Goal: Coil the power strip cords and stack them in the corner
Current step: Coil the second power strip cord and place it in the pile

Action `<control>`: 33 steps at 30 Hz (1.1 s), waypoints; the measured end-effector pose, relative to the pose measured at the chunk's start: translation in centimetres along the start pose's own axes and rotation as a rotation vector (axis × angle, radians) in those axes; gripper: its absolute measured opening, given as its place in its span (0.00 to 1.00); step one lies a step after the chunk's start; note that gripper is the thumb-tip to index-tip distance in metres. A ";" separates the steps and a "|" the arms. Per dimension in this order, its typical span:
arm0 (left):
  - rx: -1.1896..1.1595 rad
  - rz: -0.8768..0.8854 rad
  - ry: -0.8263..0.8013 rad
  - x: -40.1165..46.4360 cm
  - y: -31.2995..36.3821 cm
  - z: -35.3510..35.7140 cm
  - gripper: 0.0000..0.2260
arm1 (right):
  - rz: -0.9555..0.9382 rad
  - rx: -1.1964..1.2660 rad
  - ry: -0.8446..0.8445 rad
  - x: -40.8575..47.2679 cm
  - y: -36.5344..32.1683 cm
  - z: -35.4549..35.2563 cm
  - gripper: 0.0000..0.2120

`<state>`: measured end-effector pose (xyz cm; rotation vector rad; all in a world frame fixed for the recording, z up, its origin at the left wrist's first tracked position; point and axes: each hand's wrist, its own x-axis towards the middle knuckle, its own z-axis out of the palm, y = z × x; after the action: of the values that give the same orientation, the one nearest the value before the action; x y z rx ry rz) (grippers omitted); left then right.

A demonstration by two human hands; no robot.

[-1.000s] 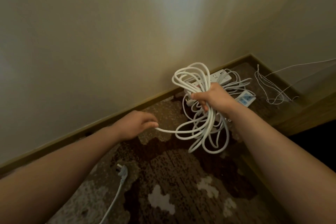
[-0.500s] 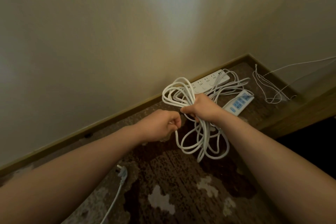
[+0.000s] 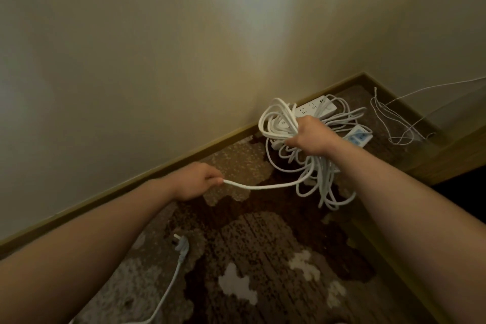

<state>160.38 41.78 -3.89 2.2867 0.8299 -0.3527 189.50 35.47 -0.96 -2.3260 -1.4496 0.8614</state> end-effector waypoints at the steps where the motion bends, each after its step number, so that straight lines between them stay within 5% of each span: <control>1: -0.015 -0.015 -0.011 -0.2 -0.7 -0.1 0.11 | 0.011 0.016 0.014 0.1 0.3 -0.3 0.08; 9: 0.075 -0.103 -0.093 -1.9 -4.4 -0.5 0.09 | 0.036 0.164 0.095 0.1 0.7 -0.5 0.08; 16: 0.345 0.265 0.300 1.3 3.9 -1.3 0.09 | -0.031 0.439 -0.211 -1.0 -1.0 0.7 0.04; 28: 0.087 0.178 0.535 3.4 7.4 -1.6 0.08 | -0.098 0.821 -0.523 -1.2 -1.1 2.6 0.07; 33: -0.022 0.131 0.584 3.4 8.0 -1.6 0.08 | -0.047 0.931 -0.587 -0.8 -0.3 3.5 0.18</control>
<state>168.21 39.89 -0.26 2.4357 0.9418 0.4033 186.90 34.64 -3.25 -1.3830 -0.9127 1.8121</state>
